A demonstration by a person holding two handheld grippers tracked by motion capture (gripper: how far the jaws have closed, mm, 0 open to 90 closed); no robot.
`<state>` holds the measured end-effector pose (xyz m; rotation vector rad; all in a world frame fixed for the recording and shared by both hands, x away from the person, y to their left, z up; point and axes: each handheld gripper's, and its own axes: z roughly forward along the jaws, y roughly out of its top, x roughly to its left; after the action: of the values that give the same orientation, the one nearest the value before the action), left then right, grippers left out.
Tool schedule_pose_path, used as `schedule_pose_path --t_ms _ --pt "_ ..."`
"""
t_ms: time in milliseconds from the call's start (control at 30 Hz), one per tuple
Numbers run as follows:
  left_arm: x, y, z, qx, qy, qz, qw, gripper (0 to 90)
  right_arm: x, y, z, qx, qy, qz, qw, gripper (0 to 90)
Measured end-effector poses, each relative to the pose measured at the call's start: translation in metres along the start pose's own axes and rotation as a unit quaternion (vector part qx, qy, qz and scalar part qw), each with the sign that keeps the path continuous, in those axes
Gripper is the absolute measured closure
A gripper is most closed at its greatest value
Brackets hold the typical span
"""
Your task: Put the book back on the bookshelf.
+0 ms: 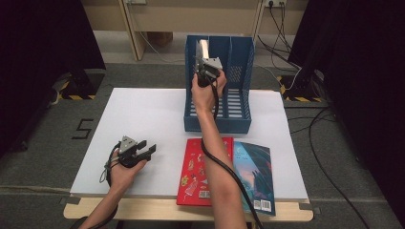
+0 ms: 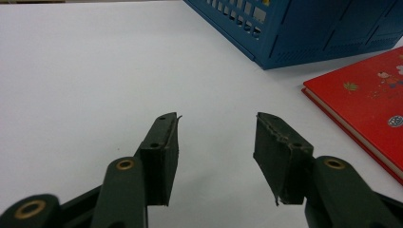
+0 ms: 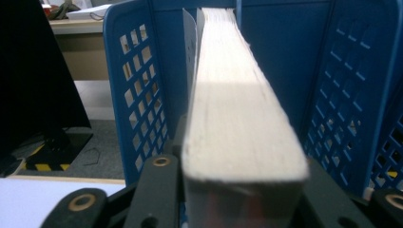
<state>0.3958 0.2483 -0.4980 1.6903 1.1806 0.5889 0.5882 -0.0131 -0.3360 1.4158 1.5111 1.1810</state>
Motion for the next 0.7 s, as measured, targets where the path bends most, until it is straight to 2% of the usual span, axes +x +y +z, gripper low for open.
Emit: schedule_pose_path --t_ms 267,467,700 --pt "0.0 0.0 0.0 0.001 0.001 0.0 1.0 49.9 -0.006 -0.004 -0.01 0.004 0.024 0.003 0.9997 64.4" --pt "0.0 0.0 0.0 0.002 0.001 0.0 1.0 50.0 -0.006 -0.002 -0.021 0.003 0.031 0.0 0.9995 64.3" --pt "-0.001 0.0 0.0 0.003 0.002 0.003 1.0 49.9 -0.009 -0.001 -0.025 0.012 0.04 0.005 0.9991 67.9"
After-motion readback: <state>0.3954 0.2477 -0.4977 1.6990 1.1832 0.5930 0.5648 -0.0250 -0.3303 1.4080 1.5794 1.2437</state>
